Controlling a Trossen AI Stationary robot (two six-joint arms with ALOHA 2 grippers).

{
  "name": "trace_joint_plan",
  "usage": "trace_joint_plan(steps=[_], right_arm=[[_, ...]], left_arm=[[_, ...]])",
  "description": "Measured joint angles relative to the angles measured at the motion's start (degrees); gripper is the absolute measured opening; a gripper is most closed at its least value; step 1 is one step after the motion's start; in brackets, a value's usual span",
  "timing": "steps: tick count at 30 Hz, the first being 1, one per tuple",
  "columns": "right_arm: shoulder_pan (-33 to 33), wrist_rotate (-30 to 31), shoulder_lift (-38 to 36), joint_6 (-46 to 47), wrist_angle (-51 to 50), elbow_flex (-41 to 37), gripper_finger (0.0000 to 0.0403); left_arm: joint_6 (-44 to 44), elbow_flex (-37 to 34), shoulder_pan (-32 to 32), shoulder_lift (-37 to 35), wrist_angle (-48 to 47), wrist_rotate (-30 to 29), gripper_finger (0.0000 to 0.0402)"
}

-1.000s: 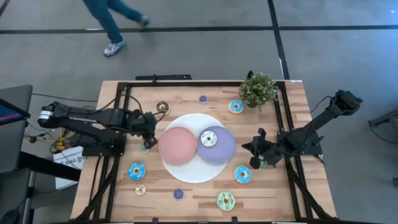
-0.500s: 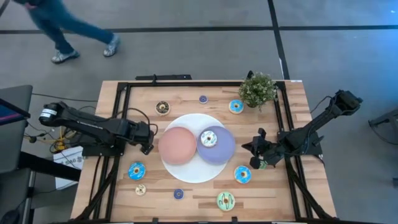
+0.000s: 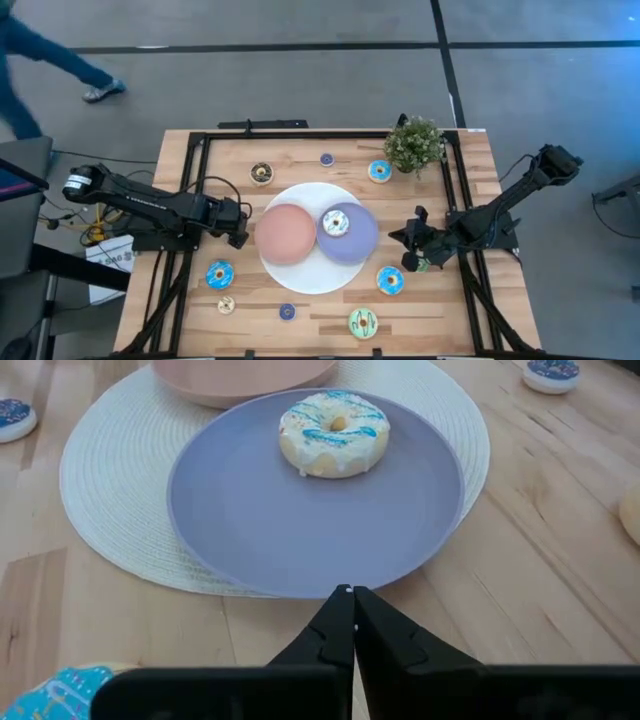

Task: Pick & Place donuts
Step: Put the small blue donut on the pink plate

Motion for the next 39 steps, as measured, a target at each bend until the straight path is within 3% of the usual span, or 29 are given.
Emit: trace_joint_plan(steps=[5,18,39], right_arm=[[0.0,0.02,0.0,0.0,-0.19,0.0,0.0],[-0.02,0.06,0.0,0.02,-0.19,0.02,0.0001],[-0.07,0.06,0.0,0.02,-0.19,0.04,0.0001]], left_arm=[[-0.83,0.01,0.0,0.26,1.19,-0.77,0.0332],[-0.23,0.75,-1.77,12.46,3.12,0.62,0.0332],[1.08,2.84,-1.75,12.41,2.28,1.49,0.0332]])
